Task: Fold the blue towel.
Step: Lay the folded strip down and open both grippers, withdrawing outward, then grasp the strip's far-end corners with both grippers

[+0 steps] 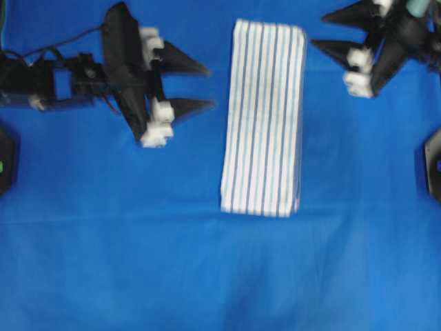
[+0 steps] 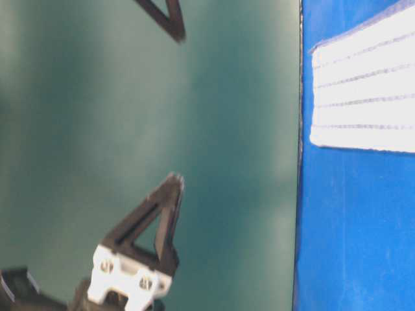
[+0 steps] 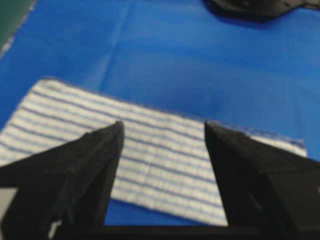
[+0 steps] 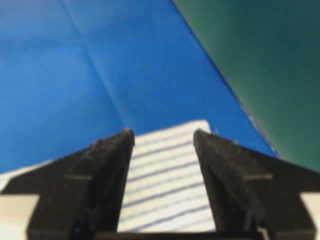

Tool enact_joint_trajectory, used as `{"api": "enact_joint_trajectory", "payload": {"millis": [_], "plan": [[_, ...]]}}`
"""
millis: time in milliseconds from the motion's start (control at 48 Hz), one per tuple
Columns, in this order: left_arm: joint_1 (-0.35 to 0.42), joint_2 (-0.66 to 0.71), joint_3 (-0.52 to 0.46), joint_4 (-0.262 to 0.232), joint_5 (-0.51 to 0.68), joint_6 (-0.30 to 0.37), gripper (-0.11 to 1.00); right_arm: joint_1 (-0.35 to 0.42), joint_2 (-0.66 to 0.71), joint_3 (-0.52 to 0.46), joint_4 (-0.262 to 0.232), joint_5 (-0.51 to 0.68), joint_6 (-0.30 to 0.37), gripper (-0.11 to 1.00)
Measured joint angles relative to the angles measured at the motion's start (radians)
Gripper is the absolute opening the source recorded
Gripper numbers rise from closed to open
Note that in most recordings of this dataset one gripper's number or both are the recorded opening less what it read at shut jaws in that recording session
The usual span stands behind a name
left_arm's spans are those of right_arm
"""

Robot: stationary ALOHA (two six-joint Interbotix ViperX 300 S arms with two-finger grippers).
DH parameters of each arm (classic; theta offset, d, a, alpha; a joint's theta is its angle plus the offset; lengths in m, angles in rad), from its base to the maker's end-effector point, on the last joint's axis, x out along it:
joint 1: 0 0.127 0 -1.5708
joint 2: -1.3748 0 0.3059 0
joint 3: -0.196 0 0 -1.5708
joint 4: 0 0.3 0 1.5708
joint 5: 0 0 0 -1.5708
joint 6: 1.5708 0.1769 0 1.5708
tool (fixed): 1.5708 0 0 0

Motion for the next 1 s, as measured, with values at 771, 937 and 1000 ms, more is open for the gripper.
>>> {"api": "enact_joint_trajectory", "payload": {"millis": [771, 937, 1000], "plan": [[0.054, 0.014, 0.077, 0.002, -0.13, 0.003, 0.77, 0.02, -0.04, 0.098, 0.009, -0.017, 0.002, 0.66], [0.117, 0.11, 0.003, 0.0, -0.132, 0.003, 0.92, -0.061, 0.046, 0.066, 0.011, -0.026, 0.003, 0.69], [0.14, 0.149, -0.023, 0.002, -0.13, 0.003, 0.92, -0.094, 0.091, 0.051, 0.011, -0.032, 0.003, 0.69]]}}
